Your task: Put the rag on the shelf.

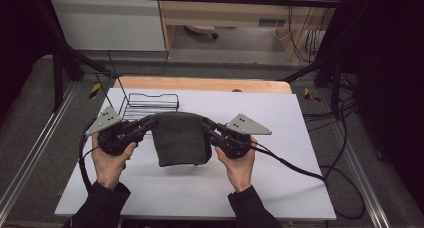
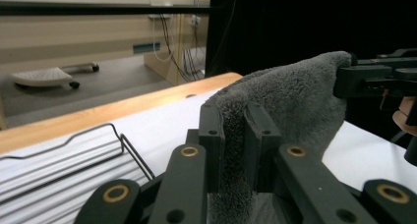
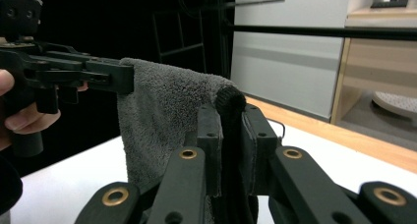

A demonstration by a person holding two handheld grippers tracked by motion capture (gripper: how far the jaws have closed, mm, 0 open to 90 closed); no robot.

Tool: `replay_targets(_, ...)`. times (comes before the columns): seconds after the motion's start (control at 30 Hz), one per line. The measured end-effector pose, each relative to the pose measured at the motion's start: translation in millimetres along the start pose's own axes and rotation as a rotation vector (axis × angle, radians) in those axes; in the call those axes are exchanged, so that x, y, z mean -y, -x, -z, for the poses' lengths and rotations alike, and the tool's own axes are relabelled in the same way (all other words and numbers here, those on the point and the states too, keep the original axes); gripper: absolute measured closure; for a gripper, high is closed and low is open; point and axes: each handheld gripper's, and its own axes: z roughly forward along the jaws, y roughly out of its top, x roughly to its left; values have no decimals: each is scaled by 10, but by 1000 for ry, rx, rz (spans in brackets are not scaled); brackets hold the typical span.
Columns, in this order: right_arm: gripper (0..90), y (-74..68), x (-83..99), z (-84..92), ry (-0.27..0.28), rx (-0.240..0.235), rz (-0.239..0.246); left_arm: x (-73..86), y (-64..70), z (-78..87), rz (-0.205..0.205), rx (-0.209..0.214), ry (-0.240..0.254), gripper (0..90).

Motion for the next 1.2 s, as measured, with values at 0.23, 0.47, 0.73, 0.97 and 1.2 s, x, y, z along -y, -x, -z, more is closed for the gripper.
replay_targets(0.23, 812, -65, -125, -19, 39, -4, 20, -92, -30, 68, -8, -15, 50, 795)
replay_targets(0.47, 812, -129, -244, -84, 69, -4, 32, -198, -73, 145, -20, -37, 86, 796)
replay_targets(0.73, 813, -191, -394, -166, 103, 1, 46, -311, -137, 198, -19, -57, 132, 796)
replay_targets(0.97, 813, -244, -539, -265, 132, 0, 52, -442, -203, 269, -10, -73, 177, 797)
replay_targets(1.2, 813, -293, -659, -352, 154, 1, 61, -563, -265, 314, -15, -93, 204, 797)
